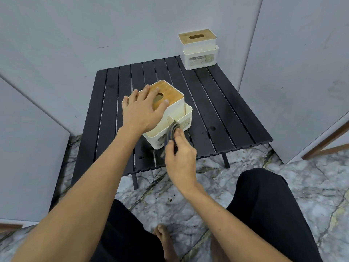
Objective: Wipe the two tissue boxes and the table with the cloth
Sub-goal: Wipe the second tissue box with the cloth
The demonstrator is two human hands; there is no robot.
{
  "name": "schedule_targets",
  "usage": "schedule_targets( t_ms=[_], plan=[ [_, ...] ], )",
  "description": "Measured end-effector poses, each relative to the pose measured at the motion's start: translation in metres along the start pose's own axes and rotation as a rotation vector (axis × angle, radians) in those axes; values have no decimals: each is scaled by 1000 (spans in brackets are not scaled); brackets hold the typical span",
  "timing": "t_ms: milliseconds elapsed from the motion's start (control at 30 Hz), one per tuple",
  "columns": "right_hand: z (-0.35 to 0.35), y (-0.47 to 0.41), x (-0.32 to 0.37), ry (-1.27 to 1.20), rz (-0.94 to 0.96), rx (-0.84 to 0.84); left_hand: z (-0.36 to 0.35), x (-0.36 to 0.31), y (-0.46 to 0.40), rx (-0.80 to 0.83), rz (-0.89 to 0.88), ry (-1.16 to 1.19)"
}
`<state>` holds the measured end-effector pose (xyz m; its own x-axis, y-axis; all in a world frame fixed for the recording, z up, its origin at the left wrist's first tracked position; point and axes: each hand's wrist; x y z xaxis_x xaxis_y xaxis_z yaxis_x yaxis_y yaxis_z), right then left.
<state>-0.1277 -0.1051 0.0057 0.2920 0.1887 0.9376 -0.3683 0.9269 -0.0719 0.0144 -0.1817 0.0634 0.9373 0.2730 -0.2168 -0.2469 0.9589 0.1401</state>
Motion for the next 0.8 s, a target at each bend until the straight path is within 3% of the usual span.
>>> schedule_targets(
  t_ms=[300, 667, 800],
  plan=[
    [7, -9, -15, 35, -53, 0, 0, -2, 0, -6, -4, -9],
    [12, -8, -11, 33, 62, -89, 0, 0, 0, 3, 0, 12],
    [13, -9, -19, 39, 16, -53, 7, -1, 0, 88, 1, 21]
  ],
)
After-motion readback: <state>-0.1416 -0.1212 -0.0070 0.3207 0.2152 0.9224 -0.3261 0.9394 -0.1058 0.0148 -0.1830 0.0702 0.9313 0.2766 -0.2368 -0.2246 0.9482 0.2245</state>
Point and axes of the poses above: each hand's wrist, its own y-axis away from the middle knuckle, its own z-axis out of the back of the hand, x = y × z, and after that the axes turned 15 degrees about x, right-handed
